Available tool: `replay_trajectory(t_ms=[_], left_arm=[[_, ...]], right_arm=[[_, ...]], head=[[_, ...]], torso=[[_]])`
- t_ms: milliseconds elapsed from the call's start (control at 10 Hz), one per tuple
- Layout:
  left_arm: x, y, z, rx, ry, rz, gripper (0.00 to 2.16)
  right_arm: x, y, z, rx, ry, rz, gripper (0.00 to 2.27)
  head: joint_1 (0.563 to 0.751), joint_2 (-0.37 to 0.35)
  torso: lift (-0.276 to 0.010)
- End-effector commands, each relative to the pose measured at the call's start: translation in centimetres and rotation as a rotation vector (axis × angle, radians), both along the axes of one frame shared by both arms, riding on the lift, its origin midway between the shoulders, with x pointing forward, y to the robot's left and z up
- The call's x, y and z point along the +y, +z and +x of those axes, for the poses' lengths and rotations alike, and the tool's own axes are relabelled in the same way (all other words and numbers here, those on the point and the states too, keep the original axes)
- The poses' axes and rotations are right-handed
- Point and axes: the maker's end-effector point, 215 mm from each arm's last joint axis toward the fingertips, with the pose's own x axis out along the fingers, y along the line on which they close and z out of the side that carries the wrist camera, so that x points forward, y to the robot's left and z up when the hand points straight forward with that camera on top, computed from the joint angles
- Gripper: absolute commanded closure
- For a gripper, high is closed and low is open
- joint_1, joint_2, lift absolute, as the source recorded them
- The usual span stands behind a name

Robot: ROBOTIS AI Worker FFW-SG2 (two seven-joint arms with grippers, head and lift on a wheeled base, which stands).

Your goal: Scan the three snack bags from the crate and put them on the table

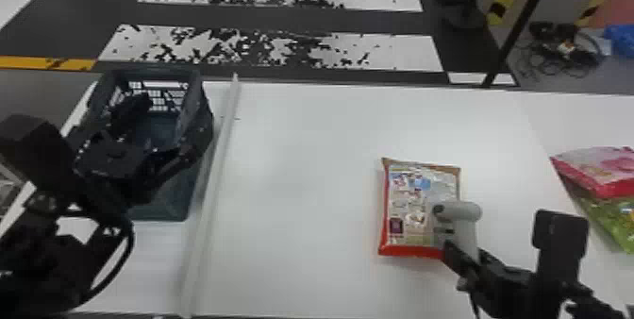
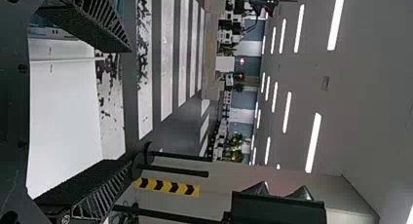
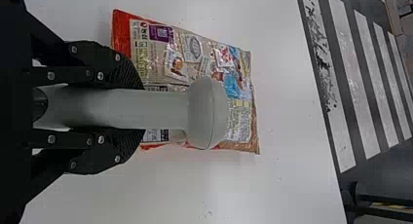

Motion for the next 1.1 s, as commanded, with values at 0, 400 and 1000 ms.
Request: replay_trajectory(t_ms=[0,400,1000], left_arm=[[0.0,0.2,0.0,-0.003,0.000,0.001,0.06],[0.2,0.5,-0.8,-0.004,0.003,0.009,0.06],[0.0,1.1,-1.8,-0.003,0.002,0.012,0.06]], right_arm=[[-1.5,1.5,1.1,-0.031,-0.019,-0.016,2.24],[-10.5,2.2,5.9,-0.061,-0.115,-0.072,2.24],[-19.7,-3.1,6.8,0.024,-0.147,-0.076,2.21]], head=[[0.695,-0.016],[0.695,-0.103],[0.695,-0.240]], torso=[[-0.094],[-0.094],[-0.094]])
